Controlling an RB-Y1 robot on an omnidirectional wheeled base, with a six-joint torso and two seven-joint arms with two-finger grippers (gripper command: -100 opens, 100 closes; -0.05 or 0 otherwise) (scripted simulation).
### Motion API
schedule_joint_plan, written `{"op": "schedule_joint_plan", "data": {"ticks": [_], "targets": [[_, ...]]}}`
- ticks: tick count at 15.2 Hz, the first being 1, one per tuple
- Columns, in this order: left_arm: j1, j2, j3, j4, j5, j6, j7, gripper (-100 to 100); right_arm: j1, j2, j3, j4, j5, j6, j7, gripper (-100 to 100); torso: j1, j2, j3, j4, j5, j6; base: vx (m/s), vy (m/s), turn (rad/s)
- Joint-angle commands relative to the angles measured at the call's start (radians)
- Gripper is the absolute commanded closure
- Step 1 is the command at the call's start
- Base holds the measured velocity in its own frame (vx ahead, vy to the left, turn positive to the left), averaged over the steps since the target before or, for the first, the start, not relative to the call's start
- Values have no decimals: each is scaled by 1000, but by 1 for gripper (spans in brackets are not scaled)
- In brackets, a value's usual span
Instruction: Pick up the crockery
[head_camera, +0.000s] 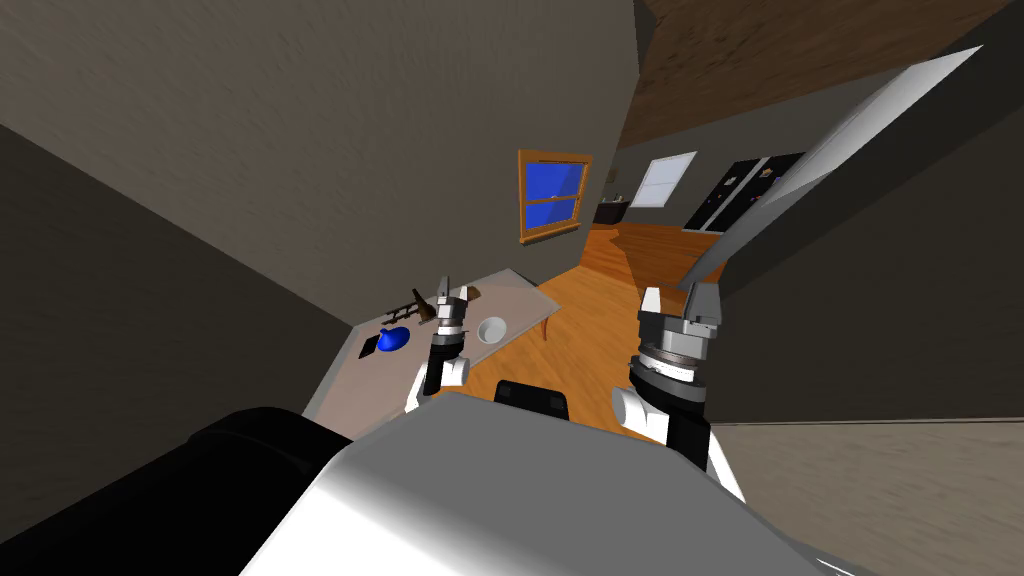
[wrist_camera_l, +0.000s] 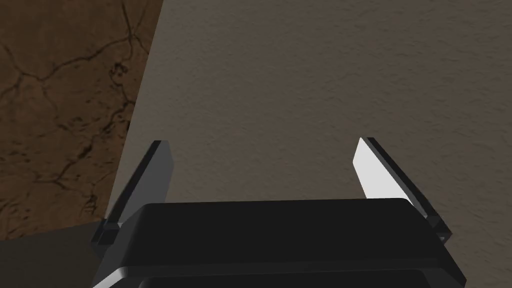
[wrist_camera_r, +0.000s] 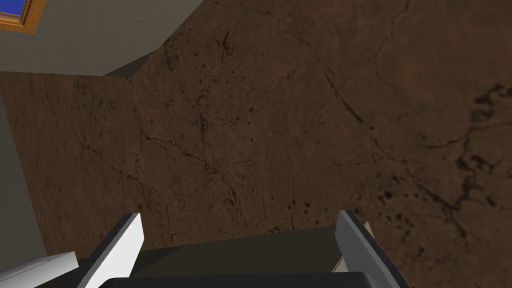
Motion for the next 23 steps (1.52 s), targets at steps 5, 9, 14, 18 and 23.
{"op": "schedule_joint_plan", "data": {"ticks": [5,9,14,18,23], "targets": [[0,123,11,26,12,51,-2,-100,0,0,0,0,0,0,0,0,1,0,0,0,0,0,3,1,-37],[0,190,25,60,28,117,-5,-100,0,0,0,0,0,0,0,0,1,-1,0,0,0,0,7,3,-73],[-1,237,43,106,49,205,-9,-100,0,0,0,0,0,0,0,0,1,-1,0,0,0,0,9,3,-76],[-1,259,58,141,66,273,-12,-100,0,0,0,0,0,0,0,0,1,-1,-1,0,0,0,10,5,-77],[-2,274,74,180,83,355,-15,-100,0,0,0,0,0,0,0,0,1,-1,-1,0,0,0,11,4,-82]]}}
